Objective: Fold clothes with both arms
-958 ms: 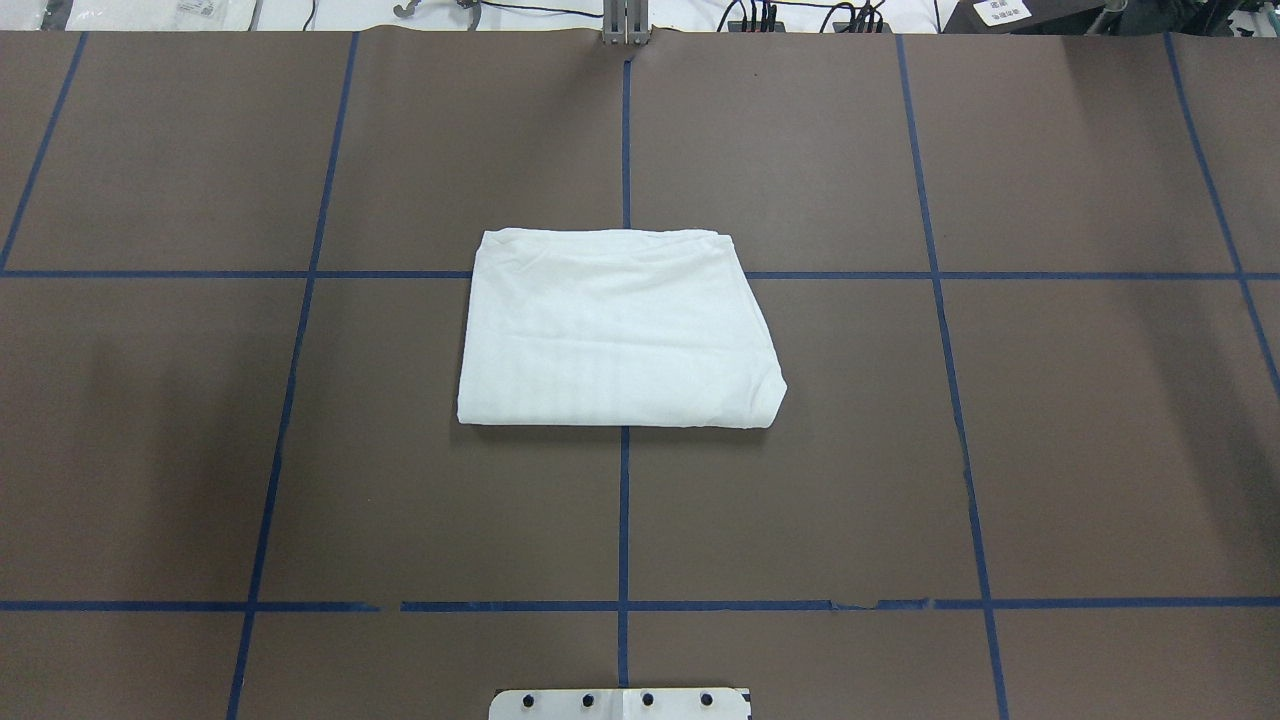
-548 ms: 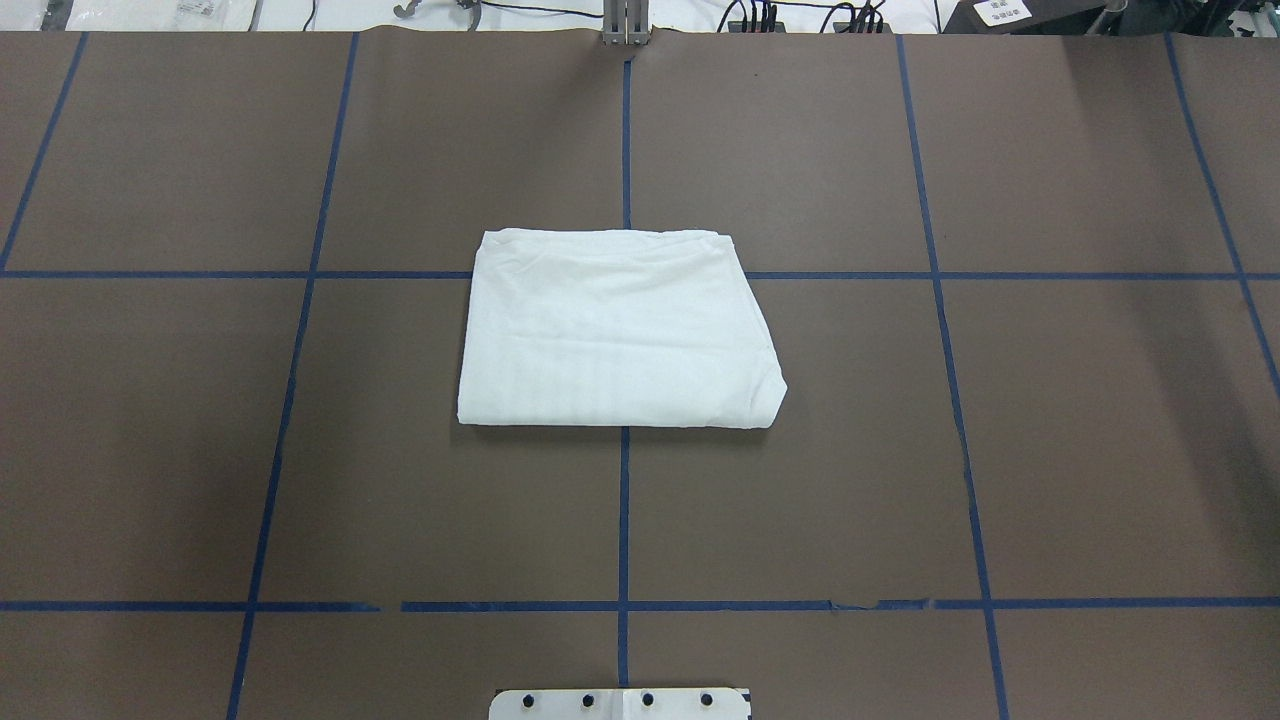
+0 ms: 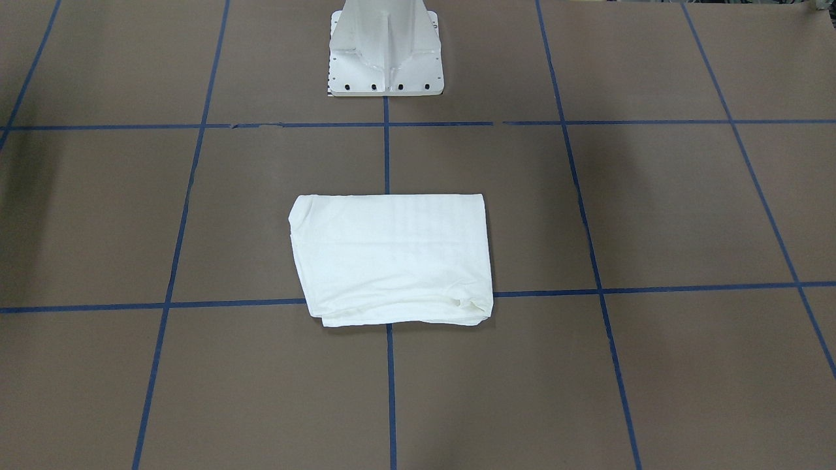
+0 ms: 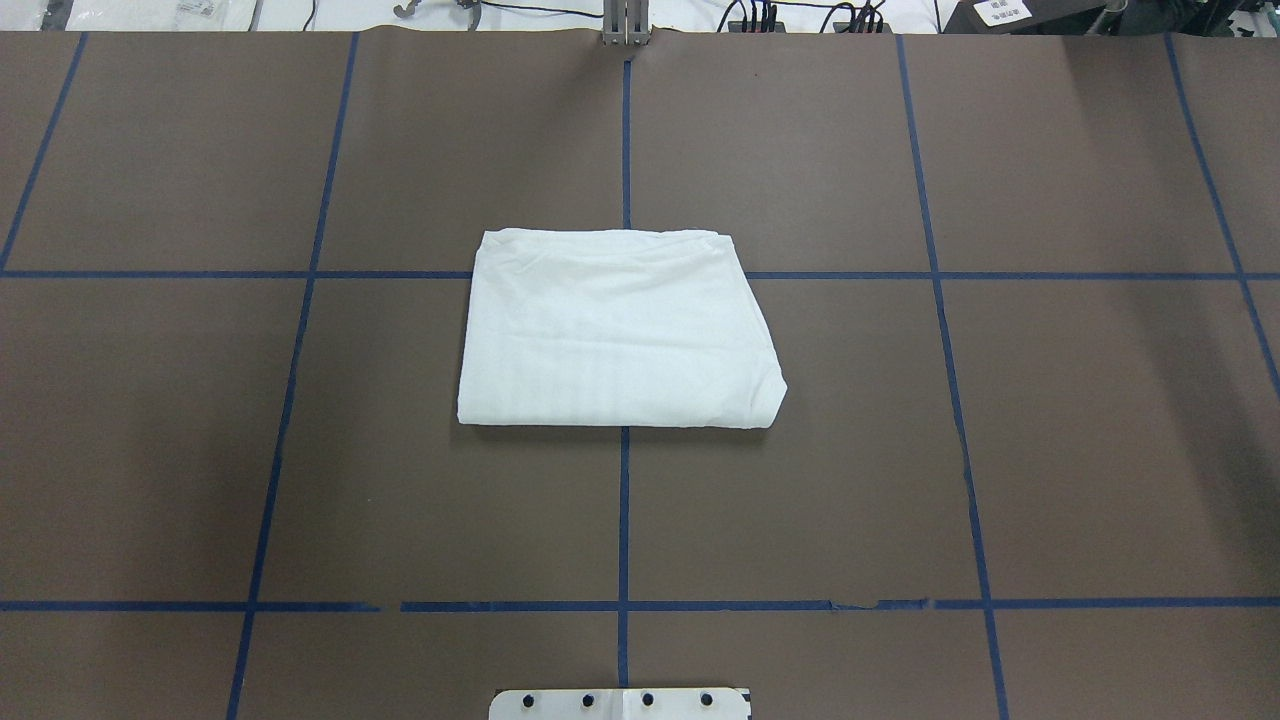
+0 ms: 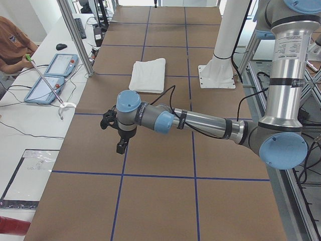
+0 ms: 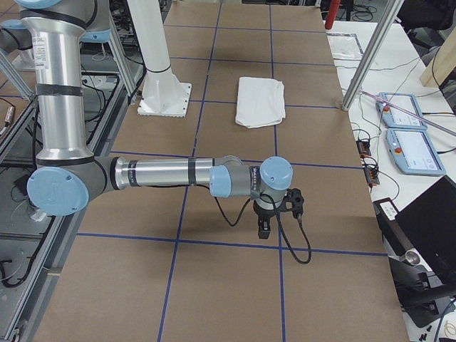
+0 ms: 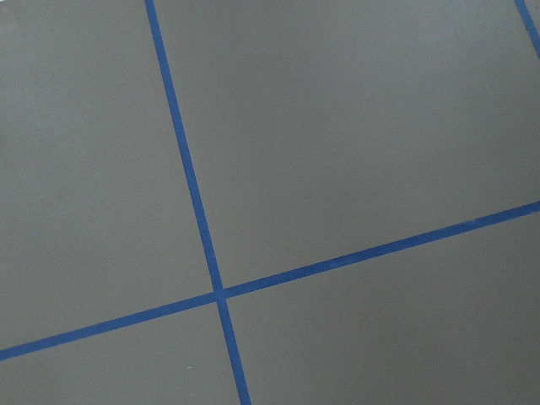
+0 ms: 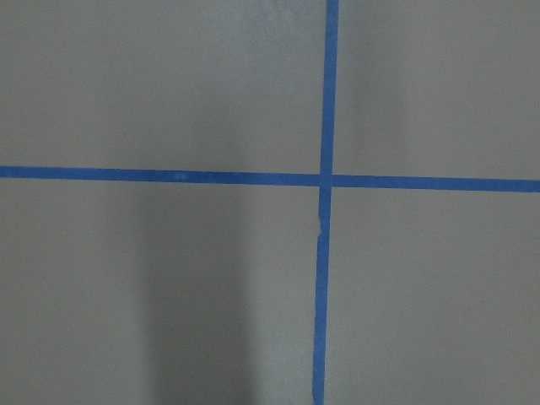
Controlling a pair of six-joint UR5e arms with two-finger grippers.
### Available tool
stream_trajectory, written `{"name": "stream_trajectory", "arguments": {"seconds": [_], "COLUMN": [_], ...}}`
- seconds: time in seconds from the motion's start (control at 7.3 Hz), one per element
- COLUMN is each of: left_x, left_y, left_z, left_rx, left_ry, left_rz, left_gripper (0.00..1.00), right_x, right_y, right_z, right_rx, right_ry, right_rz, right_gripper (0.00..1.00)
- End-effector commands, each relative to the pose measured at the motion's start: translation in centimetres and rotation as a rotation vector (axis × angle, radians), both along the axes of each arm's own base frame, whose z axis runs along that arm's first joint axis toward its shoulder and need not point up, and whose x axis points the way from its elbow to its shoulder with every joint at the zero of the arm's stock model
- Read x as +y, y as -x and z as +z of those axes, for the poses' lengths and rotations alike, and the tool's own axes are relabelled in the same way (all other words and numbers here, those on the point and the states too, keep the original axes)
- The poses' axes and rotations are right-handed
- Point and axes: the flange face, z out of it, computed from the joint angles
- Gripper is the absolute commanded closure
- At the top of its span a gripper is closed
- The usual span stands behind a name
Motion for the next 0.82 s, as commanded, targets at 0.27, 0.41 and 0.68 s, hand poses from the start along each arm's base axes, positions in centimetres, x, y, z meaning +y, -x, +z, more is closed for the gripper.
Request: {"name": "stream_trajectory", "arguments": {"seconds": [0.27,0.41,0.68], "left_x": [0.3,0.3,0.1], "left_y": [-0.3,-0.3,-0.3], "left_z": [-0.7,-0.7,-1.0], "left_rx": [0.009,0.009,0.007], "left_ry": [-0.017,-0.015,-0.021], "left_rz": [0.006,0.006,0.007], "left_gripper": [0.00,0.00,0.00], "right_x": [0.5,0.4,0.4], "right_y": [0.1,0.1,0.1], "right_z": [-0.8,-0.9,-1.2], "right_rx": [-0.007,-0.009,-0.010], "right_ry": [-0.003,-0.007,-0.014], "right_rz": [0.012,0.011,0.011], "right_gripper": [0.00,0.00,0.00]}}
